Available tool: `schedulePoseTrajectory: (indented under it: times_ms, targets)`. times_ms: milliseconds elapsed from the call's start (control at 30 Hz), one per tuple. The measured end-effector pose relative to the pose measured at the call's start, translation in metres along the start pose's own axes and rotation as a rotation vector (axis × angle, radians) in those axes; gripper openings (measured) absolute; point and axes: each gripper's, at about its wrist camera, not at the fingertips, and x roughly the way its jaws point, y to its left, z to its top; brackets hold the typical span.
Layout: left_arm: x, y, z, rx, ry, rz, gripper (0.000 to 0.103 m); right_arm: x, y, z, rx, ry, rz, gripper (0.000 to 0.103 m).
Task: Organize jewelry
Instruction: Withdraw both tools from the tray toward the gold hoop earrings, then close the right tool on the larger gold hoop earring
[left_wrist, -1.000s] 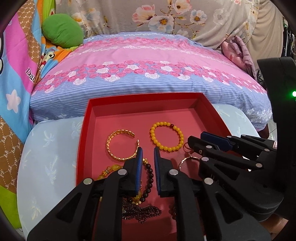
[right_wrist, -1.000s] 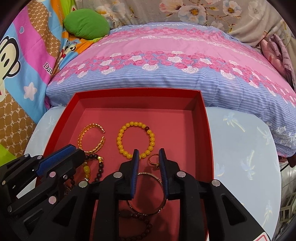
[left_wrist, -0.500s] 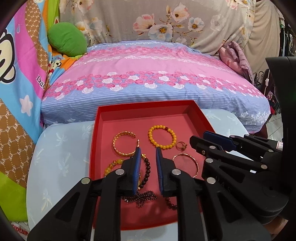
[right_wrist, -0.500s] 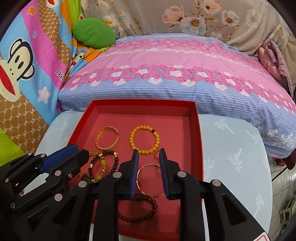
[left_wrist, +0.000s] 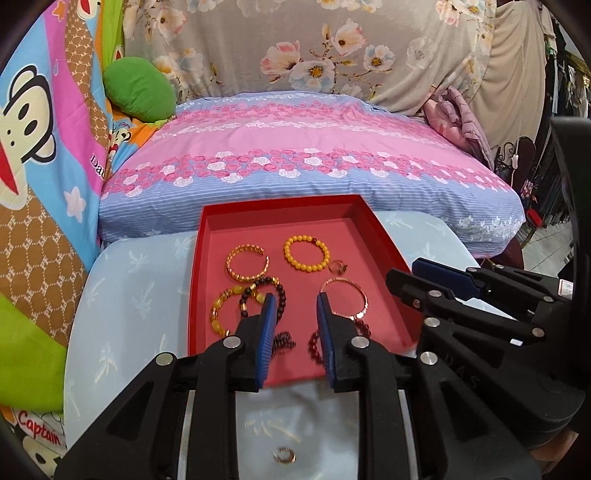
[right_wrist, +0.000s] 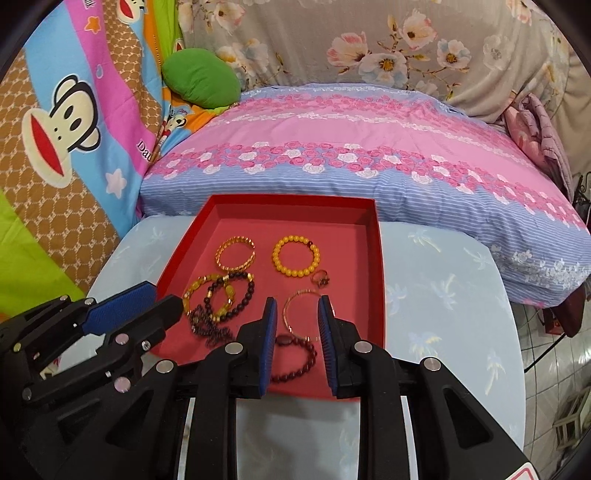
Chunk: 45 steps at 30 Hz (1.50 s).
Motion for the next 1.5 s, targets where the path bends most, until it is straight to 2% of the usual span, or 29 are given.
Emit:
schedulePoseTrajectory:
  times_ms: [433, 567, 767, 1033, 1333, 1433, 1500]
  targets:
    - [-0.036, 0.012, -0.08, -0.051, 0.073, 0.029, 0.022, -0.039, 0.004, -0.097, -0.033, 0.072, -0.015, 0.024]
    - [-0.039, 0.014, -0.103, -0.079, 0.102, 0.031, 0.022, -0.045, 0.003, -0.129, -0.028, 0.104, -0.024, 0.033]
    - [-0.039, 0.012, -0.13, -0.105, 0.14, 0.029, 0.022, -0.043, -0.001, -0.163, -0.017, 0.155, -0.039, 0.033]
    - [-0.038, 0.009, -0.147, -0.116, 0.174, 0.021, 0.022, -0.032, -0.006, -0.184, 0.014, 0.199, -0.039, 0.033]
    - [-0.034, 0.009, -0.15, -0.122, 0.187, 0.019, 0.022, -0.028, -0.005, -0.186, 0.009, 0.191, -0.044, 0.033]
    - [-0.033, 0.009, -0.149, -0.125, 0.19, 0.019, 0.022, -0.027, -0.004, -0.186, 0.0, 0.188, -0.048, 0.029]
    - [-0.031, 0.009, -0.149, -0.126, 0.192, 0.017, 0.022, -0.027, -0.004, -0.185, -0.002, 0.186, -0.046, 0.023]
